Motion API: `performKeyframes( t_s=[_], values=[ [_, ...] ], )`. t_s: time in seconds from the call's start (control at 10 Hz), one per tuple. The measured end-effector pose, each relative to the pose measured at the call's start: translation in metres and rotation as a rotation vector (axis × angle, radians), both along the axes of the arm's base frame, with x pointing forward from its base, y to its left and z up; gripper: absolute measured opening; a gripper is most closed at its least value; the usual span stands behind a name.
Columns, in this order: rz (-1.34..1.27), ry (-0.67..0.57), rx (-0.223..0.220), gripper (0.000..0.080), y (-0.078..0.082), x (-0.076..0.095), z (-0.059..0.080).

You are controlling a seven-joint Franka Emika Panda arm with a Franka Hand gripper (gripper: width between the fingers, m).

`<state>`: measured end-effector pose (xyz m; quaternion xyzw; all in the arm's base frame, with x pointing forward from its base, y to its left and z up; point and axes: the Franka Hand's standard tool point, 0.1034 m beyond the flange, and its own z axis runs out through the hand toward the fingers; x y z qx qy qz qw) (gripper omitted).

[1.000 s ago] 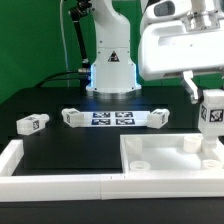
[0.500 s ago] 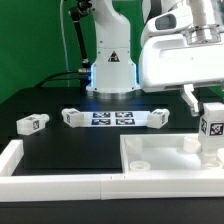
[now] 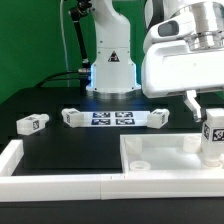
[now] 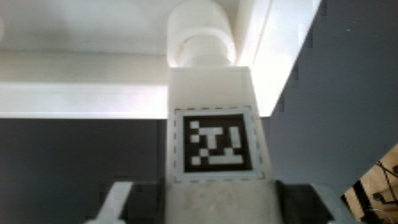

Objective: Assemble square table

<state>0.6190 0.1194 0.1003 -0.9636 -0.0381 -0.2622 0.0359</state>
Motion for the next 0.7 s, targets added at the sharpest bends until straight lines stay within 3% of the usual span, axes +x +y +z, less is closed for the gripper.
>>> performKeyframes(
  t_s=[0.5, 0.6, 0.7],
  values=[
    [-0.006, -0.019, 0.001, 0.0291, 0.0002, -0.0001, -0.01],
    [-0.007, -0.018, 0.001, 0.0365, -0.0002, -0.0001, -0.0101],
    [-0.006, -0.018, 0.0, 0.0365, -0.0003, -0.0001, -0.0101]
  ],
)
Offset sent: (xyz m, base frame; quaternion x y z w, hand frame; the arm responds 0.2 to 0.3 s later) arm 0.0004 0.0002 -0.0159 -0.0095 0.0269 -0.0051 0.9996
